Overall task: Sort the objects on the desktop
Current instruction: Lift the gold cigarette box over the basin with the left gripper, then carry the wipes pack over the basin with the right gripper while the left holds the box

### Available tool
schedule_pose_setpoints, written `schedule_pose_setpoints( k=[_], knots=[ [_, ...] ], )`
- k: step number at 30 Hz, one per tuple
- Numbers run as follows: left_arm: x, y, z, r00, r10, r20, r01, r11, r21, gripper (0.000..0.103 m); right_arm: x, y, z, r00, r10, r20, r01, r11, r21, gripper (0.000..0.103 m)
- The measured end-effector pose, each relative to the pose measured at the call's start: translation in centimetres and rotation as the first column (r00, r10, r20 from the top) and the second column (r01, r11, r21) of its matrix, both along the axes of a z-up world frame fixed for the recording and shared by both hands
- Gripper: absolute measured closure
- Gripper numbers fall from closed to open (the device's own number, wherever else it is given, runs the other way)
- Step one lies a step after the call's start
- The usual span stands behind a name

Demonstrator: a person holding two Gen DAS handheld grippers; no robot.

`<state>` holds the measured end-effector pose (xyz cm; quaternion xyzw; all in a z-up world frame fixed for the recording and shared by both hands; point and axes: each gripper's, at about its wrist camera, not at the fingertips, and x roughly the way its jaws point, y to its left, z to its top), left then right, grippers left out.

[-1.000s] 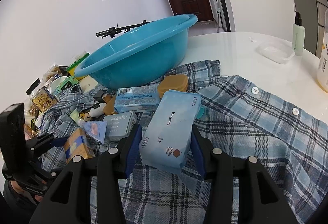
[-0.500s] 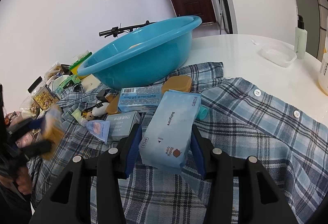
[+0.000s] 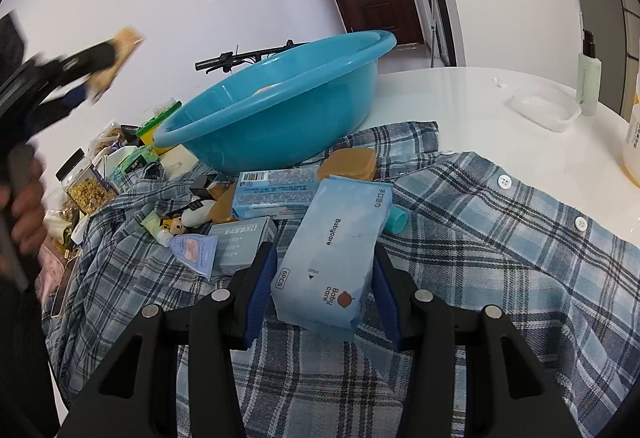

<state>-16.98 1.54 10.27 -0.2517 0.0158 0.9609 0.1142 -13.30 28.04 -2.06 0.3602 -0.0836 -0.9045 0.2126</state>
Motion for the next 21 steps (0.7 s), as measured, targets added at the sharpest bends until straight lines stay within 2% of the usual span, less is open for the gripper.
schedule_pose_setpoints(
  k=[2, 7, 11, 16, 21],
  knots=[
    [-2.0, 0.0, -0.2, 1.000, 0.019, -0.002, -0.019, 1.000, -0.021, 0.016, 0.2, -0.1, 0.1, 1.000, -0.002, -0.009, 0.002, 1.000, 0.008, 0.057],
    [-5.0, -0.7, -1.5, 0.999, 0.037, 0.017, -0.037, 0.999, -0.002, 0.016, 0.3, -0.3, 0.2, 1.000, -0.002, -0.019, 0.003, 1.000, 0.027, 0.057],
    [-5.7, -1.1, -2.8, 0.998, 0.053, 0.021, -0.053, 0.998, -0.020, 0.016, 0.1, -0.1, 0.1, 1.000, -0.007, -0.011, 0.008, 1.000, 0.028, 0.057],
    [-5.7, -2.0, -4.1, 0.998, 0.056, 0.036, -0.057, 0.998, 0.019, 0.016, 0.3, -0.2, 0.2, 1.000, -0.013, -0.018, 0.014, 0.999, 0.045, 0.057],
    [-5.7, -2.6, -4.4, 0.997, 0.068, 0.042, -0.069, 0.997, 0.017, 0.016, 0.7, 0.0, 0.6, 0.999, -0.014, -0.046, 0.016, 0.999, 0.043, 0.057]
  ],
)
